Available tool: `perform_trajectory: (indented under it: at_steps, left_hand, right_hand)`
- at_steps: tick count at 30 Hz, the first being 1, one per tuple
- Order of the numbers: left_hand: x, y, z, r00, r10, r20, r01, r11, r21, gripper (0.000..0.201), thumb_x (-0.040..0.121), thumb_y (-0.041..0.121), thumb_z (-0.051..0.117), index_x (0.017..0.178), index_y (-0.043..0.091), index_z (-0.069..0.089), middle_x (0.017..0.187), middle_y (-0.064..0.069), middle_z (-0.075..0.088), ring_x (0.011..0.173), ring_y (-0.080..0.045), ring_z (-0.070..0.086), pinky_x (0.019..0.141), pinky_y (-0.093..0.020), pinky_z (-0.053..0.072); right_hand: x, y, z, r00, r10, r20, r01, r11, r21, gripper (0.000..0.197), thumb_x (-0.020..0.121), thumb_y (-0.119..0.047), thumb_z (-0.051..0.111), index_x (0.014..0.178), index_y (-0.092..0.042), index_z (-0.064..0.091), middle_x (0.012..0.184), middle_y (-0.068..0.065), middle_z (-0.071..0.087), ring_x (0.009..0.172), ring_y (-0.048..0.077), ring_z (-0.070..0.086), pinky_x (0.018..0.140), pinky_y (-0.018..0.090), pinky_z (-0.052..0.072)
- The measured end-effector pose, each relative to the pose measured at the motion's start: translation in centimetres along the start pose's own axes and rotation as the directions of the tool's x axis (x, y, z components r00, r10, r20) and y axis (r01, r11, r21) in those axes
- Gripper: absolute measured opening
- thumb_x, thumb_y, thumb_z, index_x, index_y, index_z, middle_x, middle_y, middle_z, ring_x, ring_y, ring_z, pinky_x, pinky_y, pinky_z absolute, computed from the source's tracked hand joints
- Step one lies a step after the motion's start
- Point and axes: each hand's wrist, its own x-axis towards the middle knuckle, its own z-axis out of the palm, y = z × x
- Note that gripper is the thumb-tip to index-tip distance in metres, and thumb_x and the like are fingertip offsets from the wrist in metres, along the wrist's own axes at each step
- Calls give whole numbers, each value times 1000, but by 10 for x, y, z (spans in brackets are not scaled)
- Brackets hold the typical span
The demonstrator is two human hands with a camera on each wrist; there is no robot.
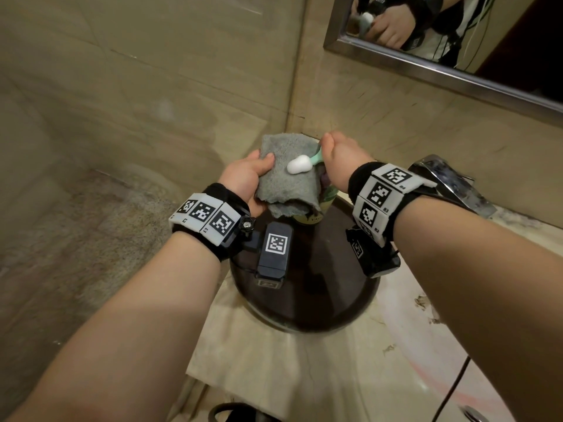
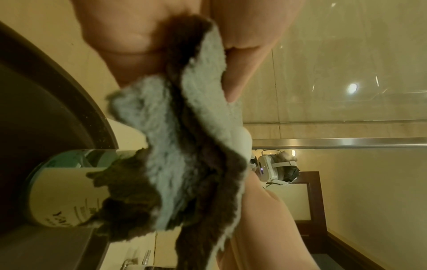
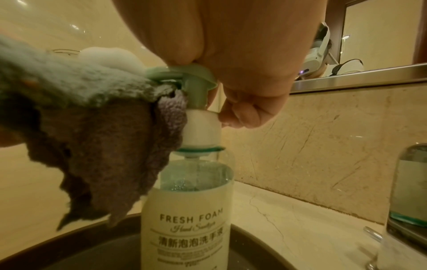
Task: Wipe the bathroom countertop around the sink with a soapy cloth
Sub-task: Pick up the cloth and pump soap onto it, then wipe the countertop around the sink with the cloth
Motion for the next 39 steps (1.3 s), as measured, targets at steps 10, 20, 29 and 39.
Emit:
perform_trajectory:
  at_steps: [10,20,29,39]
  left_hand:
    - [-4,-1,-2,1000,-7,-6,7,1000,5,38,102,11,31,138,10,41,105,-11,60,92,-26,61,79,-41,52]
    - [-19,0,-7,1000,-10,0,10,1000,-13,40,102,13,31,141,12,39,118,-14,58,97,-29,61,81,-43,52]
    - [-47,9,-5,998,41,45,-42,999,33,23,101,15,34,107,13,56,97,-9,67,77,-20,71,61,-31,61]
    - [-75,26,18,991,98,94,-121,953,277,23,100,17,37,100,13,59,97,-8,66,87,-21,64,75,-30,56]
  right_hand:
    - [1,1,2,1000,-15,19,15,1000,-27,43,94,-5,44,135,1,34,131,17,43,117,33,44,95,40,43]
    - [4,-6,-20,990,111,89,-126,974,186,39,102,-18,27,136,-1,39,134,19,47,120,33,49,99,39,41]
    - [-32,-8,-61,994,-15,110,-25,936,351,50,100,-45,22,126,-22,59,131,6,58,119,22,53,95,31,36]
    - [-57,-18,-88,959,-204,196,155,959,236,34,95,-45,42,110,-22,62,103,-3,59,104,18,56,89,27,40]
